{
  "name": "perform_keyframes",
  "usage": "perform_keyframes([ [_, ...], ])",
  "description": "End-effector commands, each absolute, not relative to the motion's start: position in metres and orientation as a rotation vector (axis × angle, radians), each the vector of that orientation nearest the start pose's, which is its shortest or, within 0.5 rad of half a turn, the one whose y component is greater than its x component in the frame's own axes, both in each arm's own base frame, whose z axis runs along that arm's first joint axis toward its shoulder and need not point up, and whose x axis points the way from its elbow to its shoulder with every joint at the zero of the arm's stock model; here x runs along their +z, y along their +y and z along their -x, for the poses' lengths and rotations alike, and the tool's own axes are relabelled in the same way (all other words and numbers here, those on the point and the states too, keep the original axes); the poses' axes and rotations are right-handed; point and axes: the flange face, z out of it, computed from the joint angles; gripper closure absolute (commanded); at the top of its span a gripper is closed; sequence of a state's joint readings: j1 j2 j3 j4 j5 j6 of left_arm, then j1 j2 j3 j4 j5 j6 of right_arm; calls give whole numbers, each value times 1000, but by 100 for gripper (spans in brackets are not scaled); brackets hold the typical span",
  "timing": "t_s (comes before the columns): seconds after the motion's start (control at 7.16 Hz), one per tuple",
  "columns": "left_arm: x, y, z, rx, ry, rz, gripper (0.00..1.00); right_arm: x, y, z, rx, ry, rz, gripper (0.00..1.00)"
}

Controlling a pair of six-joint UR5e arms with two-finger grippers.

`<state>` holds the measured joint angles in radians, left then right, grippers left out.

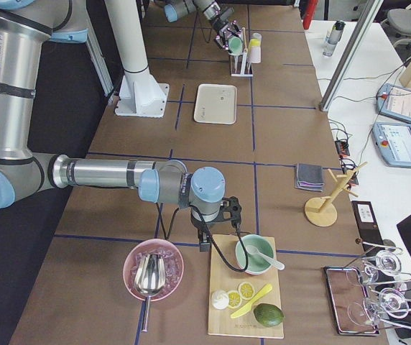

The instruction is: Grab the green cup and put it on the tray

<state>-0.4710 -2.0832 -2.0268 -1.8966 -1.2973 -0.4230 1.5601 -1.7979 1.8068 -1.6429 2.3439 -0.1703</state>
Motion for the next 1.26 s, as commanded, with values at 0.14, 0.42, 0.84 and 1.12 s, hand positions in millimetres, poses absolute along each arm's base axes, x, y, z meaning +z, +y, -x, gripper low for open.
perform_keyframes([
  [0.14, 185, -405, -485, 202, 1024, -1158, 23, 652, -392, -60, -146, -776, 1, 0],
  [0.42, 222, -414, -519, 208, 1033, -1159, 19, 653, -392, -60, -146, -776, 2, 0],
  [0.84, 242, -398, -557, 231, 1008, -1216, 19, 654, -392, -60, -143, -776, 6, 0],
  [1.12, 242, -393, -590, 229, 1024, -1224, 20, 659, -391, -59, -138, -779, 17, 0],
])
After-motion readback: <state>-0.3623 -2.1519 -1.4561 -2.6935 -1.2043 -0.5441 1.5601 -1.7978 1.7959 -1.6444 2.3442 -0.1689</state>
